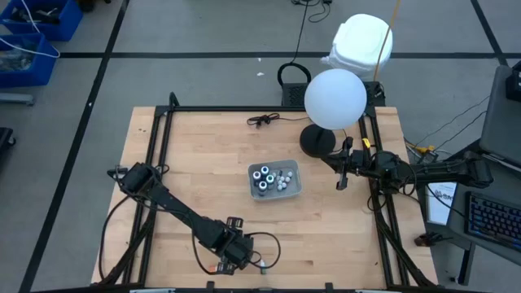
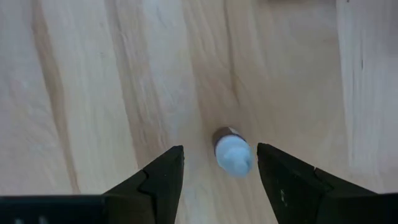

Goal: Pick & Place food coloring
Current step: Put the small orange food coloring bottle into the gray bin

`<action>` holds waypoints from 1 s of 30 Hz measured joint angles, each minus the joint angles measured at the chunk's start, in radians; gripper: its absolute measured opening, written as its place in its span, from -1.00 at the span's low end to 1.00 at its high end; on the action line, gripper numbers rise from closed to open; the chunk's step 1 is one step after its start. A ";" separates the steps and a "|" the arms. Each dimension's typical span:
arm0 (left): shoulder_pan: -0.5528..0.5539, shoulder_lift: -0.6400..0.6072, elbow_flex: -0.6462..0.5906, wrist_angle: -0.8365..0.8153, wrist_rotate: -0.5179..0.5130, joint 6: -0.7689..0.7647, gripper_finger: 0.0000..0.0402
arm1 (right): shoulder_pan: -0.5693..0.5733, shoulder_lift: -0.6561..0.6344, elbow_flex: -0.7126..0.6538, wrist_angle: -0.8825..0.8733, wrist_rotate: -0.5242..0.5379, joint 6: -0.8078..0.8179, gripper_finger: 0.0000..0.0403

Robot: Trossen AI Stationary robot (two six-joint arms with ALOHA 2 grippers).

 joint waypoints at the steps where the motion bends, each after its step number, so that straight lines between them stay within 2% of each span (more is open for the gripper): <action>1: 0.000 0.000 0.000 0.003 0.000 0.000 0.03 | 0.000 0.000 0.000 0.000 0.000 0.000 -1.00; 7: 0.000 0.000 0.000 0.004 0.008 -0.001 -0.14 | 0.000 0.000 0.000 0.000 0.000 -0.001 -1.00; 16: 0.001 0.000 0.000 0.013 0.010 0.000 -0.55 | 0.000 0.000 0.000 0.000 0.000 -0.003 -1.00; 19: 0.001 0.000 0.001 0.024 0.051 0.017 -0.69 | 0.000 0.000 0.000 0.000 0.000 -0.004 -1.00; 24: 0.004 -0.013 0.004 0.011 0.098 0.091 -0.71 | 0.000 0.000 0.000 0.000 0.000 -0.004 -1.00; 30: 0.023 -0.157 0.008 -0.041 0.065 0.204 -0.71 | 0.000 0.000 0.000 0.000 0.000 -0.004 -1.00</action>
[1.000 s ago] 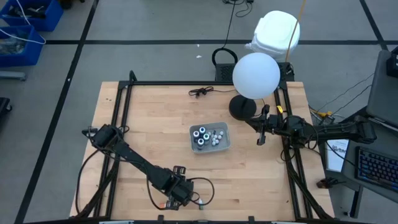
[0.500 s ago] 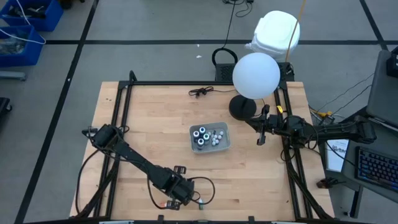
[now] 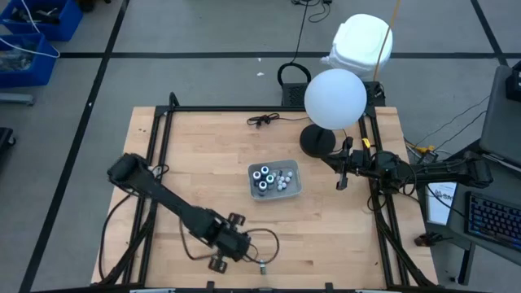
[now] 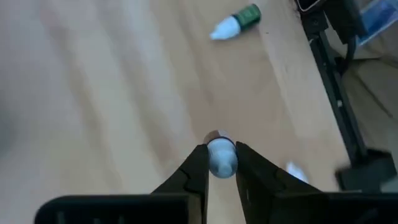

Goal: Pick & Place food coloring
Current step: Put the small orange food coloring bottle into the gray bin

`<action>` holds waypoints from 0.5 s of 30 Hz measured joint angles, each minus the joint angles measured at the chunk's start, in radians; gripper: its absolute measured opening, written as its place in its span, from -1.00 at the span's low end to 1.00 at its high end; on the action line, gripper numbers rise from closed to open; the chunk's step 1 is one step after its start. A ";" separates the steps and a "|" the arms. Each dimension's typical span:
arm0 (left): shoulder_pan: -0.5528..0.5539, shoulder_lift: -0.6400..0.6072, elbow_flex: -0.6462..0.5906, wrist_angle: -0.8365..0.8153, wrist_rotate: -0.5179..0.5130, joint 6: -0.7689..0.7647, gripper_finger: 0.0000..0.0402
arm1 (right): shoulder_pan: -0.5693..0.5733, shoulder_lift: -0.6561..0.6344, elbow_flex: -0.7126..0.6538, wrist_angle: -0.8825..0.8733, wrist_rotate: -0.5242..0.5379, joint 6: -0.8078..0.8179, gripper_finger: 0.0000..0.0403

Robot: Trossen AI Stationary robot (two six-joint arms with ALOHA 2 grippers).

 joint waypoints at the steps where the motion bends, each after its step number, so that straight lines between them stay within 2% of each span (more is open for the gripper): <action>1: 0.007 -0.037 0.000 -0.026 -0.018 0.017 -0.71 | 0.000 0.000 0.000 0.000 0.000 0.000 -1.00; 4: 0.031 -0.177 -0.016 -0.114 -0.102 0.072 -0.71 | 0.000 0.000 0.000 0.000 0.000 0.000 -1.00; 6: 0.056 -0.292 -0.076 -0.108 -0.155 0.076 -0.71 | 0.000 0.000 0.000 -0.002 0.000 0.000 -1.00; 10: 0.126 -0.536 -0.293 0.108 -0.132 0.077 -0.71 | 0.000 0.000 0.000 -0.011 0.000 0.000 -1.00; 15: 0.218 -0.792 -0.581 0.282 -0.109 0.038 -0.71 | 0.000 0.000 0.000 -0.012 0.000 0.004 -1.00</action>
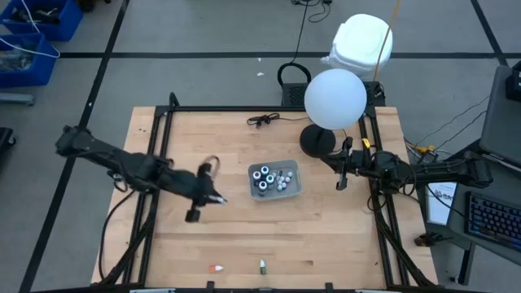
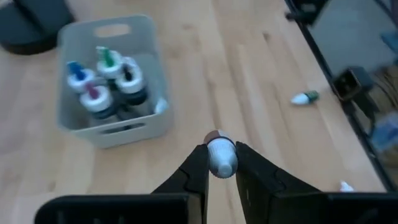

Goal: Pick & Place food coloring
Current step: Put the small orange food coloring bottle into the gray bin

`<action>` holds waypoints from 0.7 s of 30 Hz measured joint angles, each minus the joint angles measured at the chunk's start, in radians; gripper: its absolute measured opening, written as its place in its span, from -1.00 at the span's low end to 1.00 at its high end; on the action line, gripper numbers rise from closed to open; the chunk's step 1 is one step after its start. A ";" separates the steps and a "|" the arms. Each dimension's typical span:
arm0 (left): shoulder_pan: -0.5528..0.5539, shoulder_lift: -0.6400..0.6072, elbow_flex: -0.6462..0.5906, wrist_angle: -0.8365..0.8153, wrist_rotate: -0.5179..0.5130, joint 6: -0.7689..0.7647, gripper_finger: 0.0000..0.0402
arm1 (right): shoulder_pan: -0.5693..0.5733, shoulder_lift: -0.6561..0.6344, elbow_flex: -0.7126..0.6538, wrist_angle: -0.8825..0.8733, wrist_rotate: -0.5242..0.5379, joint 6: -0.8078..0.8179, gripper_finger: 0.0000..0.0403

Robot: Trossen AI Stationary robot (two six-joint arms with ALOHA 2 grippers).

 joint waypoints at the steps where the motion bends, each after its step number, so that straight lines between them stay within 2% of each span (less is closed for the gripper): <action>1: 0.013 -0.045 -0.053 0.038 0.000 0.001 -0.71 | 0.000 0.000 0.000 0.000 0.000 0.006 -1.00; 6: 0.069 -0.208 -0.270 0.249 -0.003 0.049 -0.71 | 0.000 0.004 0.000 -0.011 0.000 -0.001 -1.00; 12: 0.160 -0.230 -0.461 0.559 -0.002 0.103 -0.71 | 0.000 0.020 0.000 -0.017 0.067 -0.019 -1.00; 16: 0.207 -0.203 -0.484 0.675 -0.028 0.087 -0.71 | 0.000 0.034 0.000 -0.029 0.120 -0.017 -1.00; 19: 0.239 -0.178 -0.435 0.674 -0.056 0.058 -0.71 | 0.000 0.048 0.000 -0.030 0.156 -0.010 -1.00; 21: 0.255 -0.146 -0.385 0.627 -0.045 0.095 -0.71 | -0.002 0.056 0.000 -0.028 0.173 -0.012 -1.00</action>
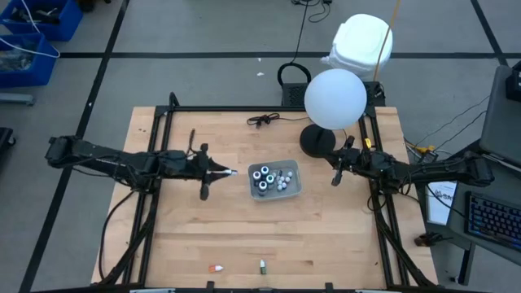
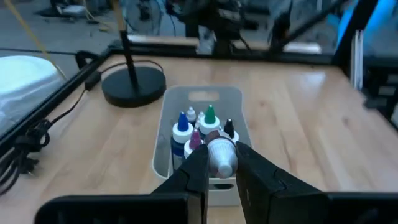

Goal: Pick & Place food coloring
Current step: Put the small orange food coloring bottle into the gray bin

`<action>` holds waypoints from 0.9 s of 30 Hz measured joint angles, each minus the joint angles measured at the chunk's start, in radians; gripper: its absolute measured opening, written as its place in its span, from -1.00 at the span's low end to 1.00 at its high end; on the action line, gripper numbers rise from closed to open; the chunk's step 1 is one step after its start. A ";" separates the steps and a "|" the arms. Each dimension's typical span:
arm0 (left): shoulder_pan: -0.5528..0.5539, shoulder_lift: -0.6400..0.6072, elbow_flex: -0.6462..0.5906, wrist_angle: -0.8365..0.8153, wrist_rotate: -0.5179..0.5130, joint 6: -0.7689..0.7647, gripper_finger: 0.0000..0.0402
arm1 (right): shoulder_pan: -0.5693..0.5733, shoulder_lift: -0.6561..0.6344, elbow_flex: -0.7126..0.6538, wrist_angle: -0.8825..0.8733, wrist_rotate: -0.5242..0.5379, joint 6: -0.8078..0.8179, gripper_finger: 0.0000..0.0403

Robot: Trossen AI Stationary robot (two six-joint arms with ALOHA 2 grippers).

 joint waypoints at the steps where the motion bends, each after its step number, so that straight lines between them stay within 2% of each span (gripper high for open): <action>1: 0.007 0.025 0.036 -0.032 0.007 0.018 -0.71 | 0.000 0.002 0.000 0.003 0.014 -0.003 -1.00; 5: 0.053 0.155 0.218 -0.182 0.019 0.061 -0.71 | 0.000 0.006 0.000 0.007 0.065 -0.010 -1.00; 8: 0.075 0.280 0.347 -0.260 0.070 0.123 -0.71 | -0.001 0.006 0.000 0.008 0.068 -0.045 -1.00; 17: 0.109 0.660 0.689 -0.303 0.225 0.264 -0.71 | 0.000 0.006 0.000 0.029 0.068 -0.098 -1.00; 23: 0.109 0.899 0.936 -0.399 0.226 0.316 -0.71 | 0.000 0.006 0.000 0.029 0.068 -0.104 -1.00; 27: 0.109 1.049 1.092 -0.490 0.167 0.336 -0.71 | 0.000 0.006 0.000 0.029 0.067 -0.111 -1.00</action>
